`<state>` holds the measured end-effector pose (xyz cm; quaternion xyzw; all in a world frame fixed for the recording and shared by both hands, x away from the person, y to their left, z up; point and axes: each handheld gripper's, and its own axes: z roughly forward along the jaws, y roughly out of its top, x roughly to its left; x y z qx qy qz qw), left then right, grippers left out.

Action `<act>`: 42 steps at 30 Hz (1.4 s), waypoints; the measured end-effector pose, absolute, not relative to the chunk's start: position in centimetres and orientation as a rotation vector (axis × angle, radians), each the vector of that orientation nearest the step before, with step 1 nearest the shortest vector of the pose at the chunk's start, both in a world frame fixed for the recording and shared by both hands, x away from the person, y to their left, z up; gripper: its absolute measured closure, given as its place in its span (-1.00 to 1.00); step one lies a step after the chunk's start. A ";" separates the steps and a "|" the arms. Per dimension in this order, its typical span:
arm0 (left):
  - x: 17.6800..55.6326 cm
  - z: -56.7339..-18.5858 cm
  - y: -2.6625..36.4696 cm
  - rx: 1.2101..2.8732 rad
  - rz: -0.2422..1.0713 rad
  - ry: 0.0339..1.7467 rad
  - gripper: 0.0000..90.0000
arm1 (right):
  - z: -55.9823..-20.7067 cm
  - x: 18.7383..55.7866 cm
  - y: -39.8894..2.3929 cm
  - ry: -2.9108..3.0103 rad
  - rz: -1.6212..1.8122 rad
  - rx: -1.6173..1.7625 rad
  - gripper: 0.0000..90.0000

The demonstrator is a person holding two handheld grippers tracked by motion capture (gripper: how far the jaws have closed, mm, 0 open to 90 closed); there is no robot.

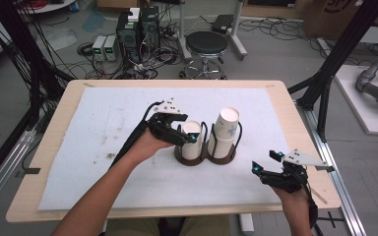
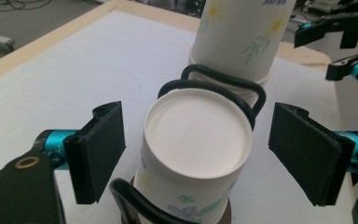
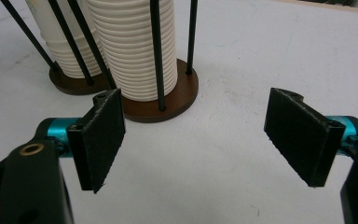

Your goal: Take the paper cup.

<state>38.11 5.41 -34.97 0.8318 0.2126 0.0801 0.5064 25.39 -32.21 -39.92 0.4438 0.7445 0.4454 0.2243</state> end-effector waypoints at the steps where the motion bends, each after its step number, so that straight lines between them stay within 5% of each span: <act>1: 38.2 -35.1 5.3 2.020 0.199 0.518 -0.53 | -39.9 25.3 -32.4 2.046 1.236 1.230 -0.53; 10: 38.4 -35.4 5.0 2.026 0.192 0.500 -0.26 | -39.9 25.4 -32.9 2.028 1.242 1.251 -0.53; 26: 38.3 -34.8 5.1 1.959 0.195 0.518 -0.25 | -40.0 25.4 -32.7 2.044 1.243 1.246 -0.53; 42: 37.8 -30.3 6.8 1.842 0.214 0.541 -0.21 | -39.9 25.5 -32.3 2.049 1.259 1.231 -0.53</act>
